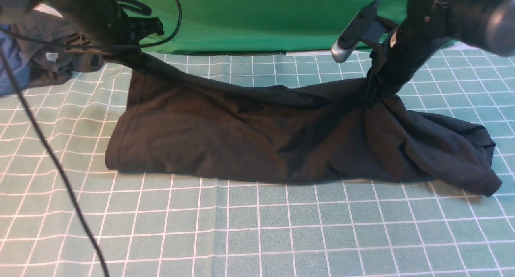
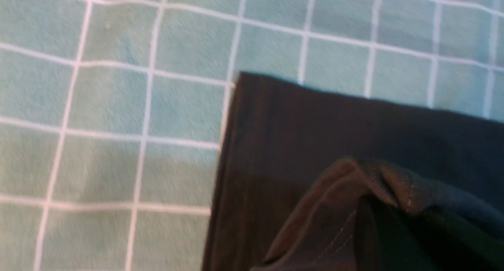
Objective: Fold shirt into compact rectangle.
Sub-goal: 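Fold the black garment in half by bringing its near edge over to the far edge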
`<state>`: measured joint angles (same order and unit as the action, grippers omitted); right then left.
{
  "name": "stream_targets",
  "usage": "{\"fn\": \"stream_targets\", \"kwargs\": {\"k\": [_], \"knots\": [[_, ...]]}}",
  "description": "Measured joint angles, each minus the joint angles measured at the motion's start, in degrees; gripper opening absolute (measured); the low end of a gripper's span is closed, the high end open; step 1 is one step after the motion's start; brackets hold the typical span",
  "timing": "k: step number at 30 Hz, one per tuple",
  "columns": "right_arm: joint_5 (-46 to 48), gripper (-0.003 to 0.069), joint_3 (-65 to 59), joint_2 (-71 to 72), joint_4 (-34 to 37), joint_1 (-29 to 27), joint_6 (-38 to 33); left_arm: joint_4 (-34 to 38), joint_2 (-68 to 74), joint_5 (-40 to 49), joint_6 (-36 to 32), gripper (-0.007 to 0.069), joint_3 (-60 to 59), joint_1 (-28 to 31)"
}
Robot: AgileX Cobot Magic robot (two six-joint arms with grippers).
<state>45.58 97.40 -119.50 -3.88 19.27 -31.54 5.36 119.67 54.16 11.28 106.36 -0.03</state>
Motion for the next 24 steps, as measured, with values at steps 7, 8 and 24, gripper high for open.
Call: {"fn": "stream_targets", "kwargs": {"k": [7, 8, 24], "knots": [[-5.93, 0.0169, 3.61, -5.02, 0.00, -0.32, 1.51, -1.45, 2.65, -3.72, 0.83, 0.0031, 1.05, 0.00], [-6.22, 0.0188, 3.61, -5.10, 0.00, -0.32, 1.59, -1.45, 2.65, -3.72, 0.83, 0.0034, 1.10, 0.00], [1.81, 0.0150, 3.79, 8.66, 0.37, -0.37, 15.94, -5.67, -6.38, 6.24, -0.71, 0.0400, 1.52, 0.00]]}}
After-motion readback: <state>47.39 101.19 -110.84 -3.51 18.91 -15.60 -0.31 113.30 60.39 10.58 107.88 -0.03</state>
